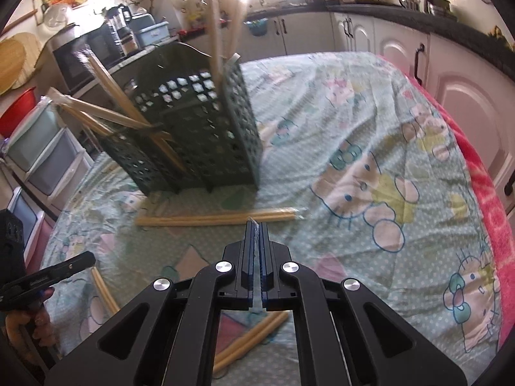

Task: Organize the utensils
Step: 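Lift both held chopsticks up over the green basket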

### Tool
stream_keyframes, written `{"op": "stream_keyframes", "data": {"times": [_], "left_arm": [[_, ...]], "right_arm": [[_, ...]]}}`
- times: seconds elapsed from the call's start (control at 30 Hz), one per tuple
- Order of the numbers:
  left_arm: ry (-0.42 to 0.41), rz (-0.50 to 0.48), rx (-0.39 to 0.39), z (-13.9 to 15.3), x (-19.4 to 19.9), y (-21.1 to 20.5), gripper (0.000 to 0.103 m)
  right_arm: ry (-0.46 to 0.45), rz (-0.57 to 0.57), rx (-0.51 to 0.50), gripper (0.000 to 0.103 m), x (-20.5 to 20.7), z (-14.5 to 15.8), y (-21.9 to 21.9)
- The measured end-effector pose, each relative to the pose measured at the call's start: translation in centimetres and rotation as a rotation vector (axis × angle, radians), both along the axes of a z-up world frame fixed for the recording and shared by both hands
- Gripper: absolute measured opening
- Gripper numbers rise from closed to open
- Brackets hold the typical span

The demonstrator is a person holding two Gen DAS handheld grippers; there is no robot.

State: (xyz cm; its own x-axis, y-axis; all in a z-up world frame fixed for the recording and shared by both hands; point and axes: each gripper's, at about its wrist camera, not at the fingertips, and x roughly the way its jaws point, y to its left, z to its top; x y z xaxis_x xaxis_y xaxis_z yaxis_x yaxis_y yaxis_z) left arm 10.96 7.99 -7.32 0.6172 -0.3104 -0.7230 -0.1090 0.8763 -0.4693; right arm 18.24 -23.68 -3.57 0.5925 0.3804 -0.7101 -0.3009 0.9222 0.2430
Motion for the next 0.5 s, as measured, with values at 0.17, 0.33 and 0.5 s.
{"op": "stream_keyframes", "data": {"times": [0.17, 0.33, 0.5], "left_arm": [[-0.067, -0.012, 0.009, 2.4, -0.4, -0.4, 0.004], [-0.141, -0.027, 0.018, 5.1, -0.7, -1.1, 0.004], [-0.197, -0.045, 0.017, 7.1, -0.6, -1.8, 0.004]], "right_arm": [[-0.058, 0.042, 0.018, 0.003, -1.0, 2.3, 1.2], [-0.119, 0.089, 0.031, 0.003, -2.2, 4.5, 2.4], [-0.171, 0.122, 0.033, 0.003, -3.3, 6.0, 3.4]]}}
